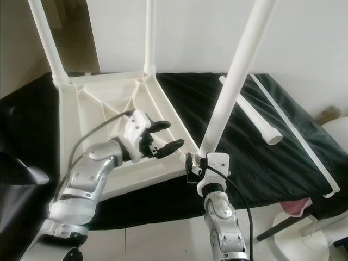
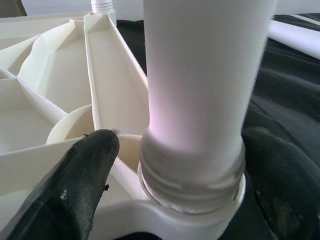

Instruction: Building children table

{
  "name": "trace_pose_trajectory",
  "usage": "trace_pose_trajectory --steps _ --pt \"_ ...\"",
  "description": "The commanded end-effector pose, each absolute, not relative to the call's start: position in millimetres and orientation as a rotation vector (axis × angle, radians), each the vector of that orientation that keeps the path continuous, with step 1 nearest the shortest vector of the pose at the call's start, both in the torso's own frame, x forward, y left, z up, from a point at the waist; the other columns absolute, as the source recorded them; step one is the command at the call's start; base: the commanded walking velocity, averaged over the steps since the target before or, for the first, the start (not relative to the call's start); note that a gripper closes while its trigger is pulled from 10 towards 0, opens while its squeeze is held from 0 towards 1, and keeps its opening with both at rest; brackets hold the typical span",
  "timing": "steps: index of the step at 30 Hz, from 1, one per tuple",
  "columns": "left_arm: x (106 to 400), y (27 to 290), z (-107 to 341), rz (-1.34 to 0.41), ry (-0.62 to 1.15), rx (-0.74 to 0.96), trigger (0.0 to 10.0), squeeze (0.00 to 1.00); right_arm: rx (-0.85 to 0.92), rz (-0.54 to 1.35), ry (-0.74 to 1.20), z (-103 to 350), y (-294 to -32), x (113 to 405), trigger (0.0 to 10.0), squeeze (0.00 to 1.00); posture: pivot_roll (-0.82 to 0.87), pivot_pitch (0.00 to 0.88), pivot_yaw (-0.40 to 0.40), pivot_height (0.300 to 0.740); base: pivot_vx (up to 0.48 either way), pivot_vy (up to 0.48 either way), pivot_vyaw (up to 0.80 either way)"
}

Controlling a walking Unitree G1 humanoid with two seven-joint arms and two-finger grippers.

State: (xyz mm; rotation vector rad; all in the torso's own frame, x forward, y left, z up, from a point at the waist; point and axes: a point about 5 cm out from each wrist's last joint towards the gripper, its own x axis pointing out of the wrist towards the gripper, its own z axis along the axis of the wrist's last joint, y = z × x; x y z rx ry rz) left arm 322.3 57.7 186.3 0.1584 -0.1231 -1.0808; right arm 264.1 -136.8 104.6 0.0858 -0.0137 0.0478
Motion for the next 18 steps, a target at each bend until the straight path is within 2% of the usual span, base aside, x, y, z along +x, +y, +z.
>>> trace_pose_trajectory --steps 1,11,18 --pt "339.0 68.8 188.8 -0.743 -0.137 0.134 10.0 0.0 0.07 0.036 -0.041 107.5 -141.6 260.5 10.0 0.0 0.01 0.0 -0.051 0.74 0.0 0.0 0.0" --pt "347.6 80.3 189.7 -0.699 -0.128 0.146 10.0 0.0 0.061 -0.034 -0.064 108.8 -159.4 247.4 10.0 0.0 0.0 0.0 -0.038 0.74 0.0 0.0 0.0" --pt "359.4 103.5 191.4 -0.629 -0.115 0.203 10.0 0.0 0.06 0.084 -0.039 103.4 -153.1 230.6 10.0 0.0 0.0 0.0 -0.032 0.74 0.0 0.0 0.0"
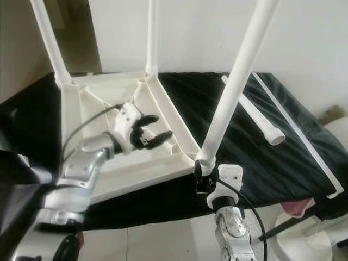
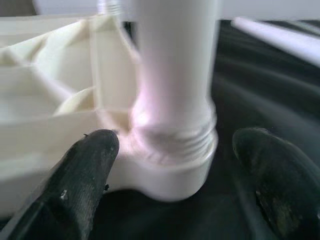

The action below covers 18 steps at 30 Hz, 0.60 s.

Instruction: Building children table

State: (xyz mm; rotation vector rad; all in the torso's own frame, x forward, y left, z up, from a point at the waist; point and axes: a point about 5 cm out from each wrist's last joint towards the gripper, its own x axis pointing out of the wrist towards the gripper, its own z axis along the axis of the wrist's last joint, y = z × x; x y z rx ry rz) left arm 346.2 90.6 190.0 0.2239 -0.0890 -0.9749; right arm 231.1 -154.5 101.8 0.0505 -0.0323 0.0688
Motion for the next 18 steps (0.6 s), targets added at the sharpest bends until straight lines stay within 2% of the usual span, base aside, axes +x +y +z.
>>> trace_pose_trajectory --steps 1,6,18 --pt "363.1 110.7 191.5 -0.604 -0.11 0.226 10.0 0.0 0.061 0.107 -0.037 102.9 -151.8 228.2 10.0 0.0 0.0 0.0 -0.032 0.74 0.0 0.0 0.0" --pt "375.7 135.1 189.7 -0.467 -0.075 0.369 10.0 0.0 0.083 0.189 -0.014 102.6 -144.9 227.8 10.0 0.0 0.0 0.0 -0.024 0.74 0.0 0.0 0.0" --pt "387.2 183.5 182.8 -0.259 0.02 0.521 10.0 0.0 0.119 0.27 -0.024 109.2 -132.9 226.5 10.0 0.0 0.0 0.0 -0.016 0.74 0.0 0.0 0.0"
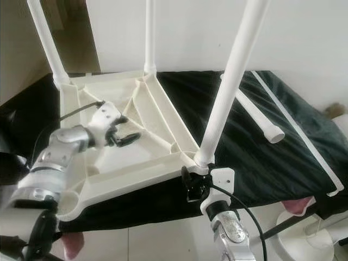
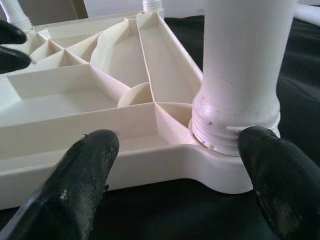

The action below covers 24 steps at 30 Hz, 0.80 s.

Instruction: Building children table

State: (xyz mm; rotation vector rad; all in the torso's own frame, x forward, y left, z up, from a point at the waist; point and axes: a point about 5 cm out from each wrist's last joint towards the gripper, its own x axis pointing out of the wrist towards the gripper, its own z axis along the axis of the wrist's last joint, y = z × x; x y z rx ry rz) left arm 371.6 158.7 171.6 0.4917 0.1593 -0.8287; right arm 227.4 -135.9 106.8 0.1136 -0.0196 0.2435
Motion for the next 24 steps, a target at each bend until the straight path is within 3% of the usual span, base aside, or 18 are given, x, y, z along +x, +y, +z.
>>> trace_pose_trajectory --steps 1,6,10,13,20,24 --pt "387.5 189.9 183.8 -0.249 0.022 0.543 10.0 0.0 0.12 0.272 -0.025 109.5 -132.7 226.5 10.0 0.0 0.0 0.0 -0.016 0.74 0.0 0.0 0.0" --pt "387.8 200.9 185.4 -0.236 0.029 0.57 10.0 0.0 0.12 0.275 -0.024 110.1 -132.6 226.5 10.0 0.0 0.0 0.0 -0.016 0.74 0.0 0.0 0.0" --pt "387.5 232.5 195.5 -0.177 0.04 0.603 10.0 0.0 0.116 0.283 -0.008 108.3 -135.6 224.9 10.0 0.0 0.0 0.0 -0.02 0.74 0.0 0.0 0.0" --pt "387.1 241.3 198.1 -0.142 0.044 0.606 10.0 0.0 0.11 0.285 0.0 106.5 -136.5 224.1 10.0 0.0 0.0 0.0 -0.021 0.74 0.0 0.0 0.0" --pt "386.1 251.6 198.9 -0.106 0.055 0.624 10.0 0.0 0.111 0.281 0.0 107.1 -137.8 224.6 10.0 0.0 0.0 0.0 -0.021 0.74 0.0 0.0 0.0" --pt "381.8 250.6 188.0 -0.161 0.077 0.774 10.0 0.0 0.12 0.264 0.007 106.4 -141.1 225.6 10.0 0.0 0.0 0.0 -0.028 0.74 0.0 0.0 0.0"
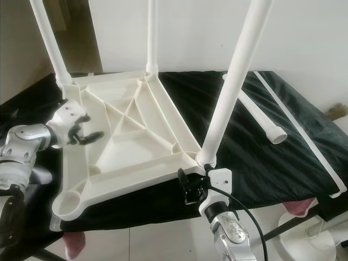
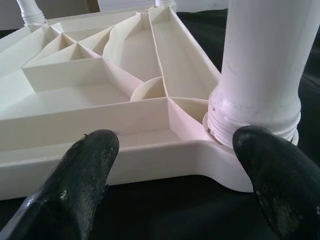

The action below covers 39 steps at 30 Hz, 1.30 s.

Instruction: Building children table

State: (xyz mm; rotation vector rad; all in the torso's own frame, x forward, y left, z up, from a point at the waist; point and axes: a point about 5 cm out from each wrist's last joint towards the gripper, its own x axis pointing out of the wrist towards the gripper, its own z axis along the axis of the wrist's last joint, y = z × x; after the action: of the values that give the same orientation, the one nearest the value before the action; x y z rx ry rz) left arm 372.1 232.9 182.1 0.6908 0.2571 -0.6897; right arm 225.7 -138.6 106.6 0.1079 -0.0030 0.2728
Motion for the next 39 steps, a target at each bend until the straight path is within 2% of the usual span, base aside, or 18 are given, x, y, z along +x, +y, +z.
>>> trace_pose_trajectory --steps 1,3,5,8,10,13,15,16,18,20,21,23,26,30,36,37,39 --pt "381.3 249.2 186.0 -0.174 0.08 0.793 10.0 0.0 0.121 0.262 0.008 106.2 -141.9 225.9 10.0 0.0 0.0 0.0 -0.028 0.74 0.0 0.0 0.0" --pt "381.1 248.7 185.2 -0.179 0.081 0.802 10.0 0.0 0.121 0.261 0.008 106.2 -142.2 226.0 10.0 0.0 0.0 0.0 -0.028 0.74 0.0 0.0 0.0" --pt "378.1 241.0 178.7 -0.25 0.077 0.979 10.0 0.0 0.125 0.259 0.008 107.0 -144.4 226.9 10.0 0.0 0.0 0.0 -0.035 0.74 0.0 0.0 0.0" --pt "376.4 236.6 174.9 -0.296 0.08 1.02 10.0 0.0 0.126 0.257 0.008 107.5 -145.6 227.4 10.0 0.0 0.0 0.0 -0.036 0.74 0.0 0.0 0.0" --pt "370.3 223.3 166.4 -0.435 0.075 1.091 10.0 0.0 0.113 0.257 0.005 109.0 -148.1 228.8 10.0 0.0 0.0 0.0 -0.039 0.74 0.0 0.0 0.0" --pt "367.2 216.7 163.5 -0.501 0.074 1.089 10.0 0.0 0.106 0.255 0.003 109.7 -149.6 229.6 10.0 0.0 0.0 0.0 -0.04 0.74 0.0 0.0 0.0" --pt "359.7 201.7 158.6 -0.651 0.078 1.056 10.0 0.0 0.095 0.244 -0.003 111.2 -155.0 232.9 10.0 0.0 0.0 0.0 -0.04 0.74 0.0 0.0 0.0" --pt "359.7 201.7 158.6 -0.651 0.078 1.056 10.0 0.0 0.095 0.244 -0.003 111.2 -155.0 232.9 10.0 0.0 0.0 0.0 -0.04 0.74 0.0 0.0 0.0" --pt "345.6 182.9 151.0 -0.846 0.085 1.026 10.0 0.0 0.076 0.22 -0.007 111.8 -164.7 239.1 10.0 0.0 0.0 0.0 -0.038 0.74 0.0 0.0 0.0" --pt "345.6 182.9 151.0 -0.846 0.085 1.026 10.0 0.0 0.076 0.22 -0.007 111.8 -164.7 239.1 10.0 0.0 0.0 0.0 -0.038 0.74 0.0 0.0 0.0" --pt "337.5 173.2 147.9 -0.938 0.102 0.993 10.0 0.0 0.068 0.212 -0.009 112.4 -169.8 244.0 10.0 0.0 0.0 0.0 -0.037 0.74 0.0 0.0 0.0" --pt "331.7 165.1 147.8 -1.002 0.1 0.97 10.0 0.0 0.06 0.206 -0.008 112.4 -173.9 248.9 10.0 0.0 0.0 0.0 -0.032 0.74 0.0 0.0 0.0" --pt "328.1 158.0 149.2 -1.047 0.094 0.95 10.0 0.0 0.046 0.206 -0.007 112.6 -177.0 254.0 10.0 0.0 0.0 0.0 -0.031 0.74 0.0 0.0 0.0" --pt "316.4 135.8 151.6 -1.157 0.063 0.905 10.0 0.0 0.019 0.203 -0.002 110.7 -185.6 273.3 10.0 0.0 0.01 0.0 -0.022 0.74 0.0 0.0 0.0" --pt "306.3 113.1 155.0 -1.213 0.003 0.861 10.0 0.0 -0.005 0.182 0.005 108.6 -198.9 284.1 10.0 0.0 0.01 0.0 -0.01 0.74 0.0 0.0 0.0" --pt "304.4 101.5 158.1 -1.225 -0.026 0.833 10.0 0.0 0.012 0.178 0.002 108.5 -203.6 288.9 10.0 0.0 0.01 0.0 0.0 0.74 0.0 0.0 0.0" --pt "304.4 101.5 158.1 -1.225 -0.026 0.833 10.0 0.0 0.012 0.178 0.002 108.5 -203.6 288.9 10.0 0.0 0.01 0.0 0.0 0.74 0.0 0.0 0.0"
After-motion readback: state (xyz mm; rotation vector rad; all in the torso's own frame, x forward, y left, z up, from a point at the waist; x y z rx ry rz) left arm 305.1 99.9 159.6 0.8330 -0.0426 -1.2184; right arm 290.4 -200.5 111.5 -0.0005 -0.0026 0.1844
